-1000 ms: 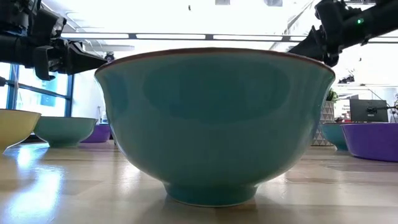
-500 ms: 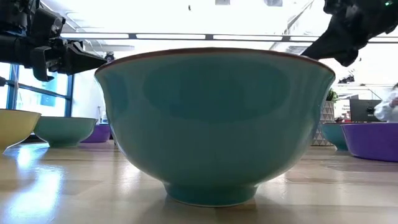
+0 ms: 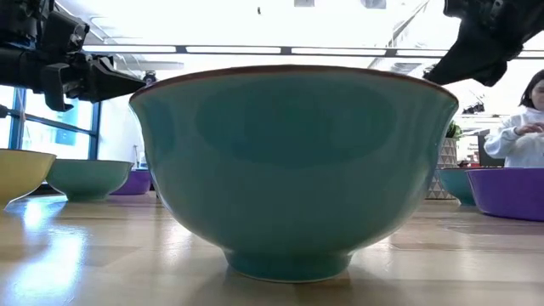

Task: Pick & Place Mini bowls
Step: Put the top right blue bowl on the shelf

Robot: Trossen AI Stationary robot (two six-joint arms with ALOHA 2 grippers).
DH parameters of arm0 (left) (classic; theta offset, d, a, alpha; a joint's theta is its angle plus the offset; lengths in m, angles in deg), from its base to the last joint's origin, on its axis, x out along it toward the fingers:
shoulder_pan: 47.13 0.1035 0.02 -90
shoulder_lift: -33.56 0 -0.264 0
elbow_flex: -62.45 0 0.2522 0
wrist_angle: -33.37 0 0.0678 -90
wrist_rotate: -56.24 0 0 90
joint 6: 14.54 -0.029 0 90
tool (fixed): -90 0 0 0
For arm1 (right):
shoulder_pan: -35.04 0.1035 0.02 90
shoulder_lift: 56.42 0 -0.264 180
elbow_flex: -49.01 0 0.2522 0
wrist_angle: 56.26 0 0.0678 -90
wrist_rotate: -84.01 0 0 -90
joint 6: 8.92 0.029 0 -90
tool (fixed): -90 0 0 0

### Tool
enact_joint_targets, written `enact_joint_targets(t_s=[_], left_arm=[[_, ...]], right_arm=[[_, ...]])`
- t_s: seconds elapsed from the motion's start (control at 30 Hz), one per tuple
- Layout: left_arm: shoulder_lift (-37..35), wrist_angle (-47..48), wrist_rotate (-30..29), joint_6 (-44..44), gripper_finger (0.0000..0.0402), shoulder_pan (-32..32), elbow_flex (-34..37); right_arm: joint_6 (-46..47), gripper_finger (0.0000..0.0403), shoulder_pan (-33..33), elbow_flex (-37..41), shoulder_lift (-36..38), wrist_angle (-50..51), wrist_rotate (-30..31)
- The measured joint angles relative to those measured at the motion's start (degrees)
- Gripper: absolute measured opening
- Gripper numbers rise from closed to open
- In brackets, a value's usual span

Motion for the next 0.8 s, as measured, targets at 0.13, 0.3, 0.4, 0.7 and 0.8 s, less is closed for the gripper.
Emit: enact_joint_targets(t_s=[0.13, 0.3, 0.4, 0.7, 0.8], left_arm=[[0.0, 0.6, 1.4, 0.0, 0.0000, 0.0, -0.1], [0.0, 0.6, 1.6, 0.0, 0.0000, 0.0, -0.1], [0.0, 0.6, 1.6, 0.0, 0.0000, 0.0, -0.1], [0.0, 0.6, 3.7, 0.2, 0.0000, 0.0, -0.1], [0.0, 0.6, 3.8, -0.4, 0.0000, 0.0, -0.1]], right_arm=[[7.2, 0.0047, -0.8, -1.1, -0.4, 9.8, -1.3], [13.6, 0.0097, -4.2, -1.6, -0.4, 19.6, -7.0], [14.0, 0.0120, -6.7, -1.6, -0.4, 23.5, -10.1], [6.6, 0.0135, -15.0, -1.5, -2.4, 26.9, -16.6], [4.5, 0.0135, -17.0, -1.5, -5.0, 26.7, -19.1]])
